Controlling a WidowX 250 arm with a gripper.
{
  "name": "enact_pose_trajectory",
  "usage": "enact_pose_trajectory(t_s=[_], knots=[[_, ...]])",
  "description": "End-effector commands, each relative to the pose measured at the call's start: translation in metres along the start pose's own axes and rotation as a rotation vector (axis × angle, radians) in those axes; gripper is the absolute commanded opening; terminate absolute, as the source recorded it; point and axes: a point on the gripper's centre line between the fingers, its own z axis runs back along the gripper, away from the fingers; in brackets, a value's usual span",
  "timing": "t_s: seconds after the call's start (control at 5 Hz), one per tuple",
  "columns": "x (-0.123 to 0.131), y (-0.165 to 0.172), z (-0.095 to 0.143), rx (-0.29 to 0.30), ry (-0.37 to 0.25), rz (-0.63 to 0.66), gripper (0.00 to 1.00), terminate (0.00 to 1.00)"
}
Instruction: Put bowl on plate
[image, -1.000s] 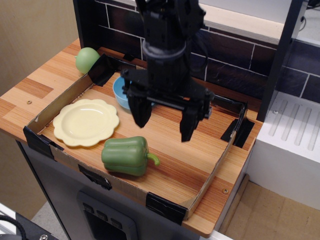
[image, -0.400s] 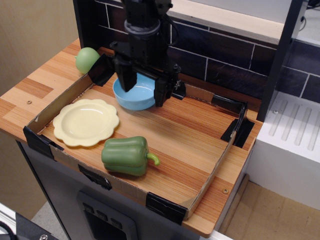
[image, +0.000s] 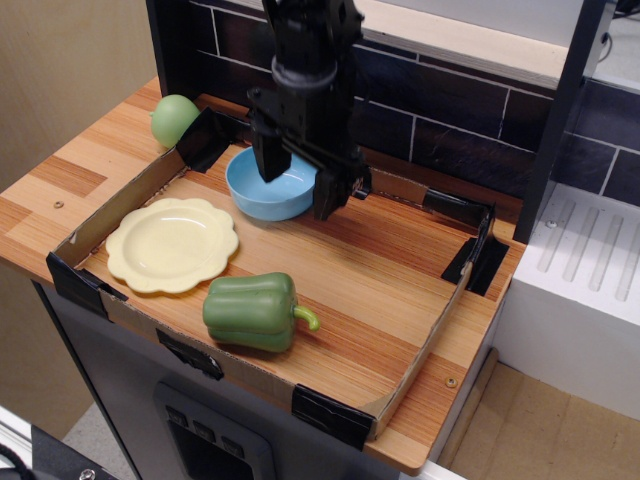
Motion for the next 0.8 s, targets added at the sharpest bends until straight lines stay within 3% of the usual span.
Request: enact_pose_trajectory(t_s=[0.0,0.2,0.6], knots=[[0.0134,-0.0002,0.0006,0.028,-0.041,0.01,1.0,0.0],[0.0134,0.0009,0.0001,0.032,-0.047,0.033,0.0,0.0],[0.0133,0.0063,-0.0016,0.058,-0.043,0.054,0.0,0.0]])
